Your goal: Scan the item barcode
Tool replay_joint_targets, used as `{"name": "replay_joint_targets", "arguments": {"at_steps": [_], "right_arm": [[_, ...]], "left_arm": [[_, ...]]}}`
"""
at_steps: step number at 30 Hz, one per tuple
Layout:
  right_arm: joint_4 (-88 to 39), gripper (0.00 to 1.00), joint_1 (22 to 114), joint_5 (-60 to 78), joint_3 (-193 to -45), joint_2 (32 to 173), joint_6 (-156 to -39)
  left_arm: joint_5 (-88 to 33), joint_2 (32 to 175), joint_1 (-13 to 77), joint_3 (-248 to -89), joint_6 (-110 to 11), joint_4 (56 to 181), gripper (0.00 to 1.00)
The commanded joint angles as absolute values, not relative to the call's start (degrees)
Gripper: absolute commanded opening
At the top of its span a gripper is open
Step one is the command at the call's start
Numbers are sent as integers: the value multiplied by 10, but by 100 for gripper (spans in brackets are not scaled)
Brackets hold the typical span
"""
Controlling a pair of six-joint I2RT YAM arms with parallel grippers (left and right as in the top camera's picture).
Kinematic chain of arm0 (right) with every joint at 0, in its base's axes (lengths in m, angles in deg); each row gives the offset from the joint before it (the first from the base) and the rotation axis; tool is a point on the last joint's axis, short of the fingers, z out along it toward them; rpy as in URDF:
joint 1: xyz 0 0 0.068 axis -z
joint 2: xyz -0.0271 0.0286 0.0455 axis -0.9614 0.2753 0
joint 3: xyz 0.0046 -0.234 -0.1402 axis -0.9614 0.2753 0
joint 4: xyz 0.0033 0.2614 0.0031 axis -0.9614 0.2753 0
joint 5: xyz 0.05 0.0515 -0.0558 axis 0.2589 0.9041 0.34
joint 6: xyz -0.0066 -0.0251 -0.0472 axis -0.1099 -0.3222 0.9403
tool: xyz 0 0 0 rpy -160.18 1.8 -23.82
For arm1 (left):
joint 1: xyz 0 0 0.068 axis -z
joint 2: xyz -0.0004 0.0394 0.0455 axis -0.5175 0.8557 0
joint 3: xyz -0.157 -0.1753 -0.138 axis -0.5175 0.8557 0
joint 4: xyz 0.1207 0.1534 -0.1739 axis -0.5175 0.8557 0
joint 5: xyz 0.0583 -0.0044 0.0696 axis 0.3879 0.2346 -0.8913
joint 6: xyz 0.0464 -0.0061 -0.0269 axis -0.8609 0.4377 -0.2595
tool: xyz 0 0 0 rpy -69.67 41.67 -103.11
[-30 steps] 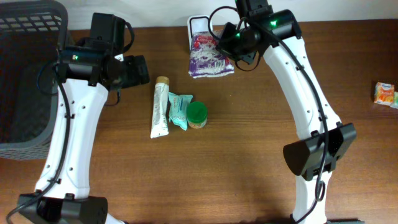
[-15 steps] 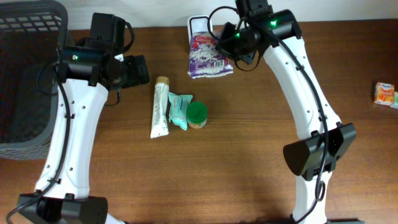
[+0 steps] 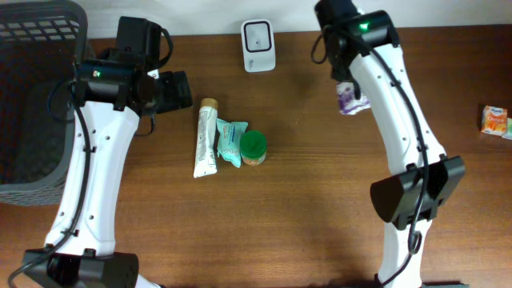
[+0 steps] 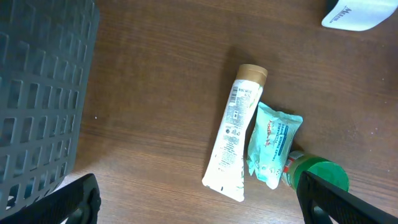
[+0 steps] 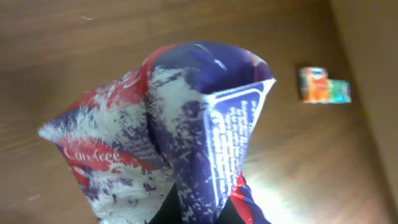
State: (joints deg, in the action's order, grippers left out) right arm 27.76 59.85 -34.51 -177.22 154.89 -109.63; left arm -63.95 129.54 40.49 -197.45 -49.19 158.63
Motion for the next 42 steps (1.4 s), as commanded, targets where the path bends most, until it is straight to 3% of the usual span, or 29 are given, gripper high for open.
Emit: {"name": "replay_joint_targets", "arguments": {"at_steps": [1, 4, 7, 10, 12, 15, 17, 18, 20, 25, 28, 32, 36, 40, 41, 42], "right_arm": [[246, 4, 639, -398, -1685, 1553, -1092], [153, 4, 680, -418, -1561, 1554, -1092], [120, 4, 676, -368, -1530, 1554, -1092], [96, 12, 657, -336, -1510, 1555, -1092], [86, 39, 642, -295, -1503, 1555, -1092], [70, 48, 605, -201, -1504, 1555, -1092], [58, 71, 582, -138, -1509, 1555, -1092], [52, 90, 569, -100, -1518, 1555, -1092], [61, 99, 552, -45, -1567, 1555, -1092], [165, 99, 592, -16, -1748, 1555, -1015], [186, 99, 655, -2, -1765, 1555, -969], [185, 99, 755, 212, -1687, 1582, -830], [113, 100, 800, 329, -1556, 1601, -790], [-12, 93, 807, 458, -1416, 1601, -790], [-31, 88, 806, 465, -1397, 1601, -791], [-54, 77, 804, 467, -1375, 1601, -792]], "left_arm": [[-643, 1297, 407, -1975, -495, 1586, 99], [-644, 1297, 407, -1975, -495, 1586, 99], [-643, 1297, 407, -1975, -495, 1586, 99], [-644, 1297, 407, -1975, -495, 1586, 99], [-644, 1297, 407, -1975, -495, 1586, 99], [-644, 1297, 407, -1975, -495, 1586, 99], [-643, 1297, 407, -1975, -495, 1586, 99], [-644, 1297, 407, -1975, -495, 1586, 99], [-644, 1297, 407, -1975, -495, 1586, 99], [-644, 1297, 407, -1975, -495, 1586, 99], [-644, 1297, 407, -1975, -495, 1586, 99], [-644, 1297, 407, -1975, -495, 1586, 99], [-643, 1297, 407, -1975, -495, 1586, 99], [-644, 1297, 407, -1975, -495, 1586, 99], [-644, 1296, 407, -1975, -495, 1586, 99], [-644, 1297, 407, -1975, -495, 1586, 99]]}}
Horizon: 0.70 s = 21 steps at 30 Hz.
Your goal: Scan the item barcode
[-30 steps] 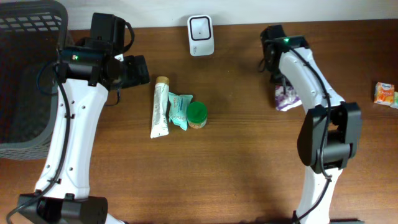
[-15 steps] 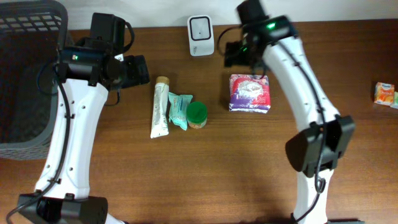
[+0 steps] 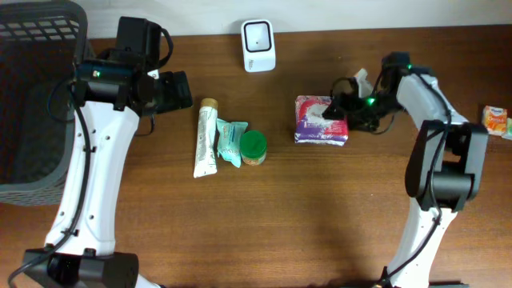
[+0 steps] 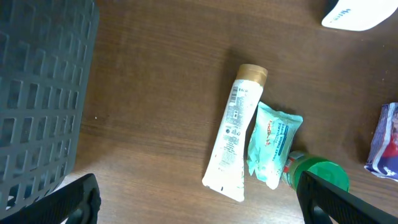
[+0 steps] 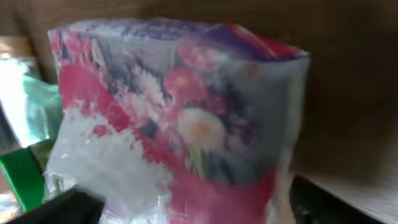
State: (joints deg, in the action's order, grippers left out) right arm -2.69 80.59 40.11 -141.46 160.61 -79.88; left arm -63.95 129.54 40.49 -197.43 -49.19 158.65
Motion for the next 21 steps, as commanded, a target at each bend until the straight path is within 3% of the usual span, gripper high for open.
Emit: {"name": "replay_joint_targets", "arguments": {"at_steps": [1, 3, 4, 5, 10, 13, 15, 18, 21], "right_arm": [[-71, 63, 801, 467, -1356, 1601, -798], [-79, 33, 800, 467, -1348, 1601, -822], [-80, 22, 800, 467, -1352, 1600, -835], [-78, 18, 800, 468, -1363, 1598, -846], [-75, 10, 780, 521, -1512, 1580, -916], [-175, 8, 749, 515, -1567, 1580, -991], [-292, 8, 716, 464, -1568, 1581, -1046], [-369, 8, 655, 245, -1568, 1590, -1114], [-435, 8, 614, 202, -1568, 1609, -1115]], "left_arm": [[-643, 1297, 407, -1975, -495, 1586, 99], [-644, 1297, 407, -1975, -495, 1586, 99], [-644, 1296, 407, -1975, -495, 1586, 99], [-644, 1297, 407, -1975, -495, 1586, 99], [-644, 1297, 407, -1975, -495, 1586, 99], [-643, 1297, 407, -1975, -495, 1586, 99], [-644, 1296, 407, -1975, -495, 1586, 99], [-644, 1297, 407, -1975, -495, 1586, 99], [-644, 1297, 407, -1975, -495, 1586, 99]]}}
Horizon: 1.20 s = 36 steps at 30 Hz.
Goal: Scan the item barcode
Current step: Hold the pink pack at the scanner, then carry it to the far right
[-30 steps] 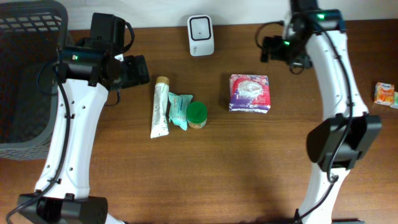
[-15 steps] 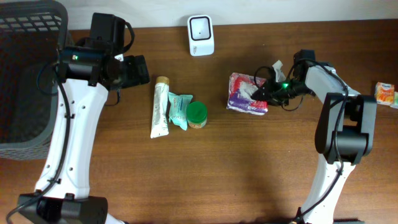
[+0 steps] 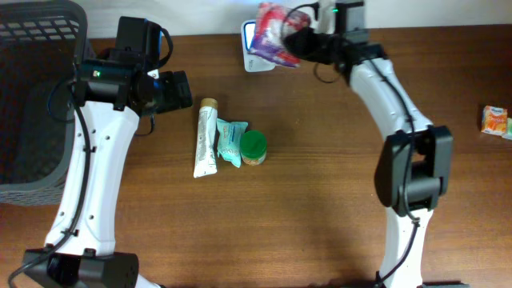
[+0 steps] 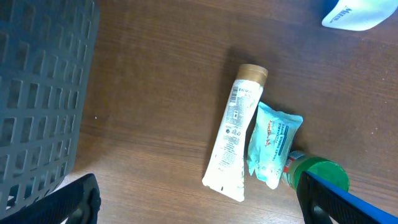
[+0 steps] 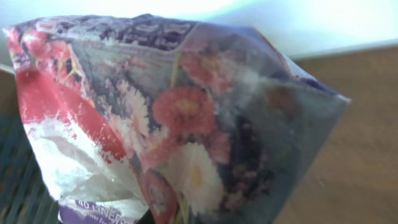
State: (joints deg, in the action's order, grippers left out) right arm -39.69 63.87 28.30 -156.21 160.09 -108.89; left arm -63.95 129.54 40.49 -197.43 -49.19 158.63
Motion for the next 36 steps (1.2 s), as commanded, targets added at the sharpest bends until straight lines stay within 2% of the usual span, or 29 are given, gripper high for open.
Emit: {"name": "replay_joint_targets", "arguments": {"at_steps": [1, 3, 7, 15, 20, 25, 30, 31, 36], "right_arm": [[-478, 8, 598, 195, -1568, 1622, -1115], [-545, 8, 579, 140, -1568, 1641, -1115], [-556, 7, 576, 42, -1568, 1651, -1115], [-519, 7, 584, 41, -1568, 1663, -1114], [-506, 7, 627, 41, -1568, 1608, -1108], [-340, 4, 762, 41, -1568, 1533, -1108], [-134, 4, 930, 2, -1567, 1537, -1110], [-107, 7, 967, -4, -1566, 1542, -1110], [-96, 8, 1106, -9, -1511, 1554, -1133]], "left_arm": [[-644, 1297, 407, -1975, -495, 1586, 99], [-644, 1297, 407, -1975, -495, 1586, 99], [-643, 1297, 407, -1975, -495, 1586, 99], [-644, 1297, 407, -1975, -495, 1586, 99], [-644, 1297, 407, -1975, -495, 1586, 99], [-644, 1297, 407, -1975, -495, 1586, 99], [-644, 1297, 407, -1975, -495, 1586, 99], [-644, 1297, 407, -1975, -495, 1586, 99], [-643, 1297, 407, -1975, -495, 1586, 99]]}}
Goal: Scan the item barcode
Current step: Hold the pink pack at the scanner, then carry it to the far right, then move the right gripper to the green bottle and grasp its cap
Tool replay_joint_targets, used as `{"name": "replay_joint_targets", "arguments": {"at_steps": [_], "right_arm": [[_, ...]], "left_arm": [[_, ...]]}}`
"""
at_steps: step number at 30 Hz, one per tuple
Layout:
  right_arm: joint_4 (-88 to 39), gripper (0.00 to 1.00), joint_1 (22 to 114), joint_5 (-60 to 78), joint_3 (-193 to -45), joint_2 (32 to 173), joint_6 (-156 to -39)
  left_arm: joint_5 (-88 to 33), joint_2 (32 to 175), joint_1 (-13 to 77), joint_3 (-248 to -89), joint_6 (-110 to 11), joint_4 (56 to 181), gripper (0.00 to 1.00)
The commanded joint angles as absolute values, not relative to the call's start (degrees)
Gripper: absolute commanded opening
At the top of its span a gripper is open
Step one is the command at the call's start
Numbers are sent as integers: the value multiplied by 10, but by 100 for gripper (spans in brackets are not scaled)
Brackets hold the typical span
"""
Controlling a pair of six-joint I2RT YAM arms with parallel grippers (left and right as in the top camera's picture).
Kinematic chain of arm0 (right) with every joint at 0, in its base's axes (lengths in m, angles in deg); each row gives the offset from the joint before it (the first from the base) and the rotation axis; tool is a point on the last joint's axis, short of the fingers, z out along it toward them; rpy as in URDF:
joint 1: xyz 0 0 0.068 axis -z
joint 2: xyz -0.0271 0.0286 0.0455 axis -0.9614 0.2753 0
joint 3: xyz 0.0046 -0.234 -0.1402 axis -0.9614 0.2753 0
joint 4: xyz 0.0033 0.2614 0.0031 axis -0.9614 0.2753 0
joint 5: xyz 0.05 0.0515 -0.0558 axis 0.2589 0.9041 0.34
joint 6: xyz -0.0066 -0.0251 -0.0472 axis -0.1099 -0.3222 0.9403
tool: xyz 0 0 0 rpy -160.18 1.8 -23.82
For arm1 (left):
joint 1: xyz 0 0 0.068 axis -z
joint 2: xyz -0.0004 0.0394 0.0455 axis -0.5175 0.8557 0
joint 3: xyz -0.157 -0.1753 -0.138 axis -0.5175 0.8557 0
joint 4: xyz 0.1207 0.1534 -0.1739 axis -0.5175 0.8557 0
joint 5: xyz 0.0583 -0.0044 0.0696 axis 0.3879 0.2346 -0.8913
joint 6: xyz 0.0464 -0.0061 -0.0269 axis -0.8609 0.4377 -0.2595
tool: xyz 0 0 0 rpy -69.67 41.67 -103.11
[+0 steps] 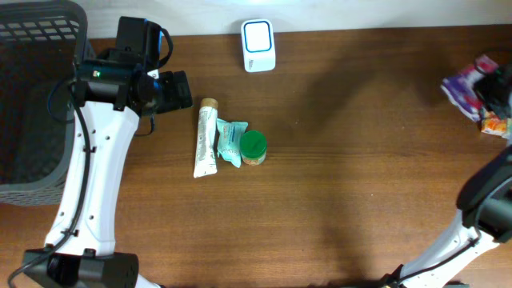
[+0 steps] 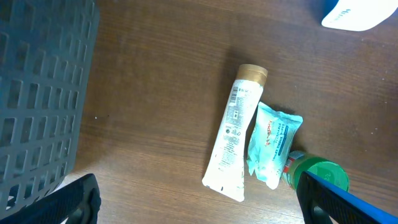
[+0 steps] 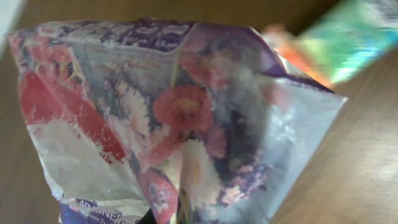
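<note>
A floral purple-and-red plastic packet (image 3: 174,118) fills the right wrist view, and my right gripper (image 3: 165,218) is shut on it. Overhead, the packet (image 1: 466,86) hangs at the far right edge of the table with the right gripper (image 1: 494,90) behind it. The white barcode scanner (image 1: 258,44) stands at the back middle. My left gripper (image 2: 199,208) is open and empty, hovering left of a white tube (image 2: 235,142), a teal packet (image 2: 273,144) and a green-lidded jar (image 2: 317,177).
A dark grey basket (image 1: 36,96) takes up the left side. A small orange carton (image 1: 498,126) lies by the right edge, just under the held packet, and shows blurred in the right wrist view as the carton (image 3: 323,50).
My right gripper, still shut on the floral packet, has gone from in front of the scanner at the back to the far right edge by the orange carton. The left arm is unchanged.
My right gripper first held the floral packet right of the scanner. Then the packet was low over the table's middle, next to the jar. After that it was held up at the scanner, and now it is at the far right. The left arm stayed put.
</note>
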State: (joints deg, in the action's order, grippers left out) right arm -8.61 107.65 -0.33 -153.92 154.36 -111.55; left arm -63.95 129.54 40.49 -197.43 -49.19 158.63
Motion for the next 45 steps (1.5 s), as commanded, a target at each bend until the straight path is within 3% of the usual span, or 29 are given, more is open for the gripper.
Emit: {"name": "replay_joint_targets", "arguments": {"at_steps": [1, 10, 12, 13, 14, 16, 18, 22, 26, 30, 32, 34, 36, 43, 45], "right_arm": [[-105, 9, 1115, -4, -1499, 1554, -1141], [-192, 15, 1098, 74, -1450, 1554, -1145], [-187, 29, 1095, 72, -1448, 1554, -1145], [-187, 45, 1095, 62, -1445, 1554, -1145], [-184, 69, 1096, 40, -1441, 1554, -1144], [-170, 92, 1097, 43, -1442, 1552, -1130], [-159, 97, 1096, 63, -1442, 1536, -1090], [-157, 100, 1094, 80, -1445, 1444, -1079], [-126, 99, 1081, 240, -1445, 1354, -1029], [-8, 99, 1014, 419, -1441, 1350, -854], [51, 99, 947, 419, -1430, 1351, -738], [65, 99, 879, 397, -1421, 1356, -702], [62, 99, 784, 349, -1421, 1374, -702], [20, 99, 583, 325, -1421, 1442, -704], [-5, 99, 533, 255, -1421, 1461, -756]], "left_arm": [[-643, 1297, 407, -1975, -495, 1586, 99], [-644, 1297, 407, -1975, -495, 1586, 99], [-644, 1297, 407, -1975, -495, 1586, 99], [-644, 1297, 407, -1975, -495, 1586, 99], [-644, 1297, 407, -1975, -495, 1586, 99], [-644, 1296, 407, -1975, -495, 1586, 99], [-644, 1297, 407, -1975, -495, 1586, 99], [-644, 1297, 407, -1975, -495, 1586, 99], [-644, 1297, 407, -1975, -495, 1586, 99], [-644, 1297, 407, -1975, -495, 1586, 99], [-644, 1297, 407, -1975, -495, 1586, 99], [-644, 1297, 407, -1975, -495, 1586, 99], [-643, 1297, 407, -1975, -495, 1586, 99], [-643, 1297, 407, -1975, -495, 1586, 99], [-644, 1297, 407, -1975, -495, 1586, 99]]}}
